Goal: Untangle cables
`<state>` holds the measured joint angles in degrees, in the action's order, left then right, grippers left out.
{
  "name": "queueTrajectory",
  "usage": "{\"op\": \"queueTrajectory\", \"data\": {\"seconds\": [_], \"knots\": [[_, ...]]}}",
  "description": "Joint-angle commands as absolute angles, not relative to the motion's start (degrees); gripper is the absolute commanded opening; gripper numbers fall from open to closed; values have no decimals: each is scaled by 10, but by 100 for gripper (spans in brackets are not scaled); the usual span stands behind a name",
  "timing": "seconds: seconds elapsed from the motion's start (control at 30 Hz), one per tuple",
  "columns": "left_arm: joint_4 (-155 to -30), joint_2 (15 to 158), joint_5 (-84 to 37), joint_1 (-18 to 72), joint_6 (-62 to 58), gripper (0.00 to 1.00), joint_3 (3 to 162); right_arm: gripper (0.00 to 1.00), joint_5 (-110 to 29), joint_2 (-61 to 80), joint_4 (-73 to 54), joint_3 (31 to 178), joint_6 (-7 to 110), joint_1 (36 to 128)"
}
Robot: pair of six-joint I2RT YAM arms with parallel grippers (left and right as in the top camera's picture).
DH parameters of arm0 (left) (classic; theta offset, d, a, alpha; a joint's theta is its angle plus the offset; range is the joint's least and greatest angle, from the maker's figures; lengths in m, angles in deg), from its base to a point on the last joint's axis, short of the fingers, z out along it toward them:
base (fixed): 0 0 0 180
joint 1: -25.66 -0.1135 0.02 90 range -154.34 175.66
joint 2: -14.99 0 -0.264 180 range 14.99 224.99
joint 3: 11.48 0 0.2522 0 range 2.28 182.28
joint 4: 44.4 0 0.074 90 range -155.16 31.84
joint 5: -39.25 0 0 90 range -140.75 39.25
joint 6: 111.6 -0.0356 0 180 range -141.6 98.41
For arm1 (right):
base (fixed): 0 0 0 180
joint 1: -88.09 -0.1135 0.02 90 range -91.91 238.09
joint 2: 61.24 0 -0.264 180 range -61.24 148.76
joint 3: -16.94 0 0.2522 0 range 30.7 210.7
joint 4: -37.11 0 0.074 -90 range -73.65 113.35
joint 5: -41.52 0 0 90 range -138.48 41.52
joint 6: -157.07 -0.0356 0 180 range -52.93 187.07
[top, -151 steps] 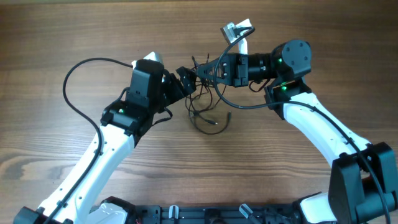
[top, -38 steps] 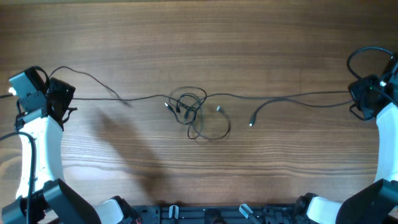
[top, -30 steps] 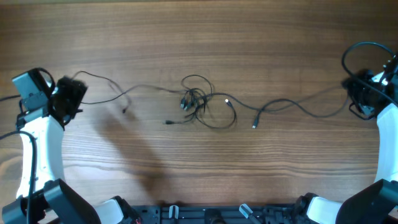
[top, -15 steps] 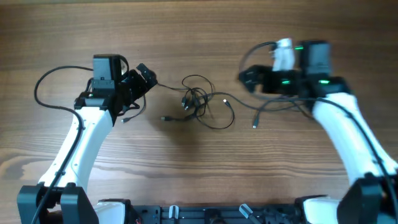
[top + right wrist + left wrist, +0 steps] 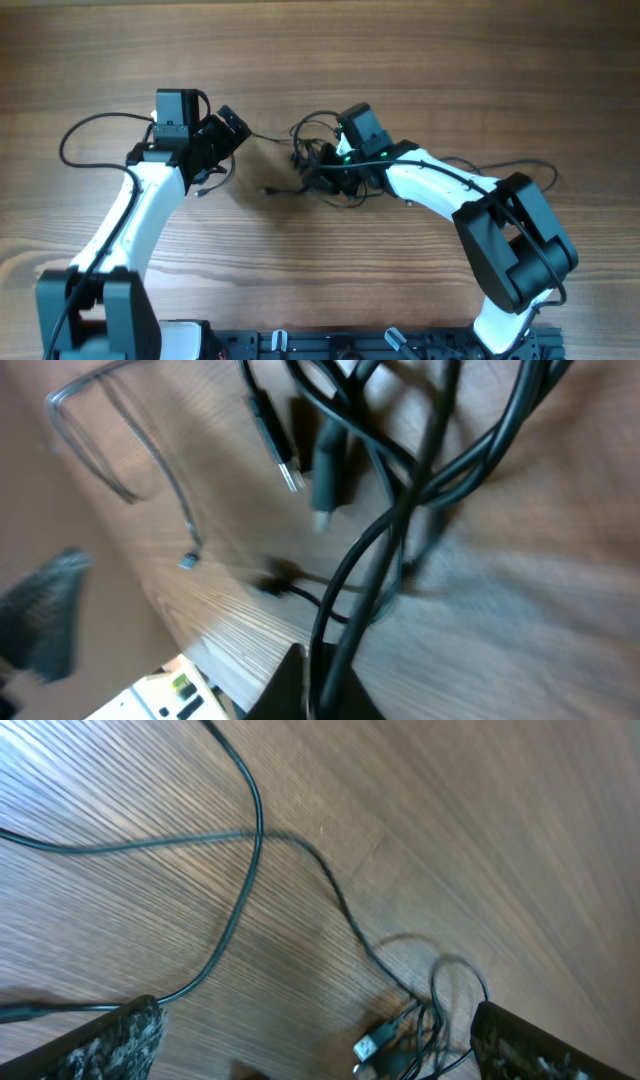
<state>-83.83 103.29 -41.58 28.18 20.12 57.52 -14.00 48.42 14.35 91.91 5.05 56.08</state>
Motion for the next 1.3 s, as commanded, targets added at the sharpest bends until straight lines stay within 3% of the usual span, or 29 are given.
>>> {"op": "queueTrajectory", "data": {"seconds": [0.0,0.1,0.23,0.53,0.6,0.63,0.67,0.73,0.9,0.97,1.07,1.1,1.13,1.17,1.2,1.27], "knots": [[-804,1068,-284,282,117,100,577,5,-147,459,134,920,128,575],[-767,1078,-185,296,24,100,577,5,-172,409,100,920,214,574],[-757,1078,-203,332,11,99,577,5,-173,365,82,920,276,573],[-759,1080,-281,401,73,70,577,5,-98,305,78,920,375,561],[-760,1081,-317,411,74,58,577,5,-94,284,67,920,402,556],[-766,1082,-338,414,74,45,577,5,-94,269,56,920,415,558],[-778,1082,-365,414,74,26,577,5,-96,249,40,920,425,562],[-809,1082,-436,411,75,4,577,5,-107,202,7,920,452,571],[-872,1082,-558,378,115,4,577,4,-265,76,-101,920,458,591],[-878,1082,-550,354,131,4,577,5,-368,16,-147,920,437,593],[-856,1082,-441,336,132,4,577,5,-346,-31,-153,920,447,592],[-843,1082,-381,334,131,5,577,5,-331,-36,-153,920,454,592],[-828,1082,-313,333,131,17,577,5,-317,-37,-153,920,469,592],[-801,1082,-210,334,131,75,577,5,-305,-35,-155,920,485,592],[-778,1082,-129,334,132,100,577,5,-303,-32,-155,920,489,592],[-743,1082,-17,337,140,100,577,5,-296,-28,-149,920,491,592]]}}
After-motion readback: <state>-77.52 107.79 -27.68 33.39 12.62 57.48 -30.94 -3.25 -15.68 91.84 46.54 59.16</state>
